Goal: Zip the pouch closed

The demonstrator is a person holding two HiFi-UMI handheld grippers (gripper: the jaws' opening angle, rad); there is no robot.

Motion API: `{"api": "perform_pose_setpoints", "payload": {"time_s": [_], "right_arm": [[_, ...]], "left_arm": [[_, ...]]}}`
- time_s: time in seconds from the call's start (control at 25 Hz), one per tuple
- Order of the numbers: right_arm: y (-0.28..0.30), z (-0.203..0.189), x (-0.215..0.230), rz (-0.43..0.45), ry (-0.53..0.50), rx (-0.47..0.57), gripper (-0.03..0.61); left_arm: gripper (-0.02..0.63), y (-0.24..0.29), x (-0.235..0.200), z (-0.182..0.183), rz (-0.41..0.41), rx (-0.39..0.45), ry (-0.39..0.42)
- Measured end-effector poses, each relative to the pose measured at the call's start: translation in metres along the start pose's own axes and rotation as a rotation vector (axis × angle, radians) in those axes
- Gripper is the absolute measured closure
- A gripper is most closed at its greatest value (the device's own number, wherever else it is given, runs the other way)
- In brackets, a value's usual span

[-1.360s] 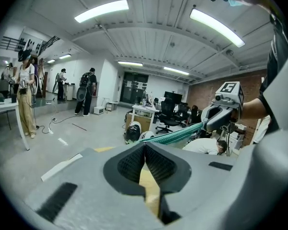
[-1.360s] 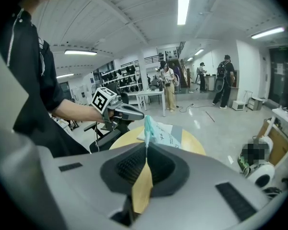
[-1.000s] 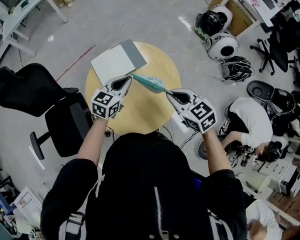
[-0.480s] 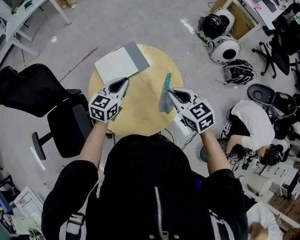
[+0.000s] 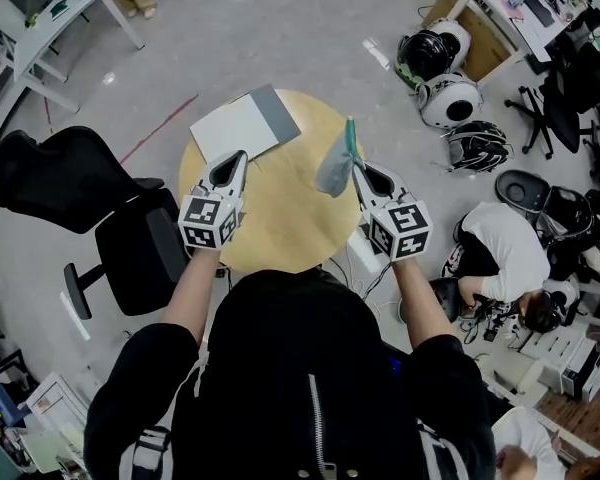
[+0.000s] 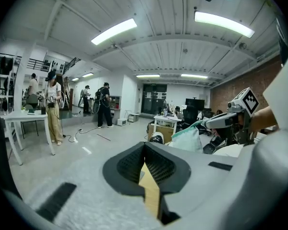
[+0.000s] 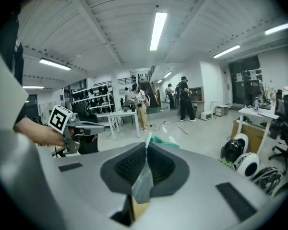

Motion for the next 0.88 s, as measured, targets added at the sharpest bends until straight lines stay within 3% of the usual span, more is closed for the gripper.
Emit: {"api": "perform_pose_setpoints", "payload": {"time_s": [0.4, 0.88], "right_arm": [[-0.002, 0.018, 0.002, -0.065, 0.035, 0.132, 0.564], [-0.003, 0.026, -0.011, -0.036, 0.018, 0.158, 0.565]], "left_arm": [[0.614, 0.0, 0.003, 0.034, -0.008, 0.042, 0.056], [0.614, 0.006, 0.01, 0.036, -0.031, 0.041, 0.071]]}}
Point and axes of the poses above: the fingertips, and each gripper's own axes: y forward along the fingers, x to its right, z out of its top, the point moved 4 cm from there along -y, backward along the fingers, and after that the axes turned 12 degrees about -z, right-handed, at the moved point
